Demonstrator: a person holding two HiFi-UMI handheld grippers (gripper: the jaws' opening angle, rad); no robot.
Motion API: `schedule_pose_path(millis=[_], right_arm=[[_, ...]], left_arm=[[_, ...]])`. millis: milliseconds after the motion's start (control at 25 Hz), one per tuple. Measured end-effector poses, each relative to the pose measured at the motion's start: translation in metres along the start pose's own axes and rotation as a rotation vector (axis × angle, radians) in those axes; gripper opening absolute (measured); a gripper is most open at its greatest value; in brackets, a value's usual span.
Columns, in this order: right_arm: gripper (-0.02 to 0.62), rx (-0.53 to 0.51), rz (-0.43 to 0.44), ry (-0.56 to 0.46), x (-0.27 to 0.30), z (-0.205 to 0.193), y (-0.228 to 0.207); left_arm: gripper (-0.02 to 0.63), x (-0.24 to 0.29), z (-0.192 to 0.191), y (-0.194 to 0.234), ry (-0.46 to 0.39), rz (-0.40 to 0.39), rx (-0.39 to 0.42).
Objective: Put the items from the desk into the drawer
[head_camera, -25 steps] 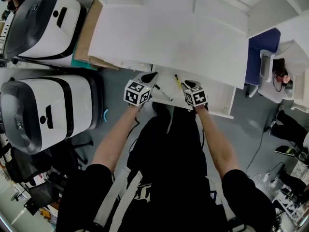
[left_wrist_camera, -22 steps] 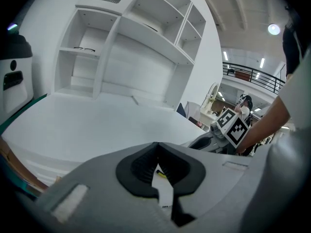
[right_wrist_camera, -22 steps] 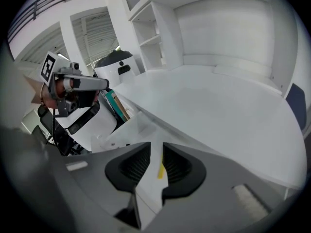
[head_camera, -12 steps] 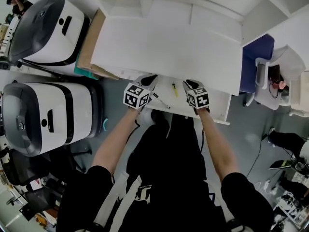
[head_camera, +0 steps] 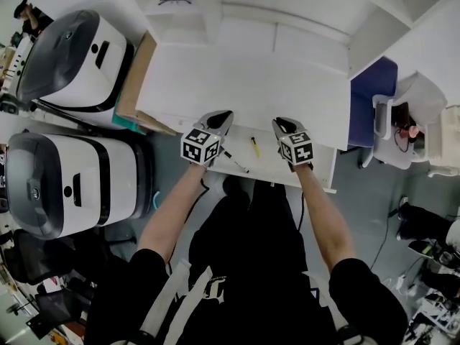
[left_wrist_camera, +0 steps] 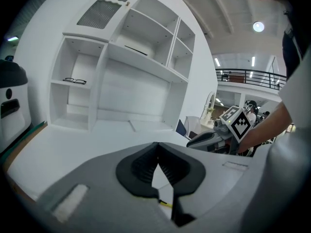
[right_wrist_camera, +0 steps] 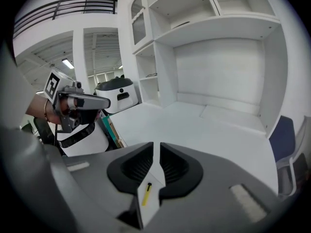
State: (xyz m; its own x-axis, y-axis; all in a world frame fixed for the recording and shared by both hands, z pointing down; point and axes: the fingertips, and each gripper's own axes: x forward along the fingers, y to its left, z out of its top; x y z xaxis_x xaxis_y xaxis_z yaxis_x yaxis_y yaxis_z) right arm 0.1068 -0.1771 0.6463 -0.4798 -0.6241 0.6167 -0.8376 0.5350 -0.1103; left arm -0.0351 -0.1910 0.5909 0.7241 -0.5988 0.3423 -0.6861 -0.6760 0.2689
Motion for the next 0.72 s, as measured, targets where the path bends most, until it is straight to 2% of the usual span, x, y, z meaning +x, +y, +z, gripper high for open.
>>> schedule_pose_path(millis=[400, 720], right_arm=[[0.023, -0.021, -0.032, -0.137, -0.032, 0.063, -0.015], [0.005, -0.016, -0.062, -0.2, -0.048, 0.089, -0.023]], left_arm=[[0.0, 0.004, 0.054, -0.01, -0.082, -0.008, 0.04], [0.0, 0.005, 0.088, -0.018, -0.129, -0.028, 0.084]])
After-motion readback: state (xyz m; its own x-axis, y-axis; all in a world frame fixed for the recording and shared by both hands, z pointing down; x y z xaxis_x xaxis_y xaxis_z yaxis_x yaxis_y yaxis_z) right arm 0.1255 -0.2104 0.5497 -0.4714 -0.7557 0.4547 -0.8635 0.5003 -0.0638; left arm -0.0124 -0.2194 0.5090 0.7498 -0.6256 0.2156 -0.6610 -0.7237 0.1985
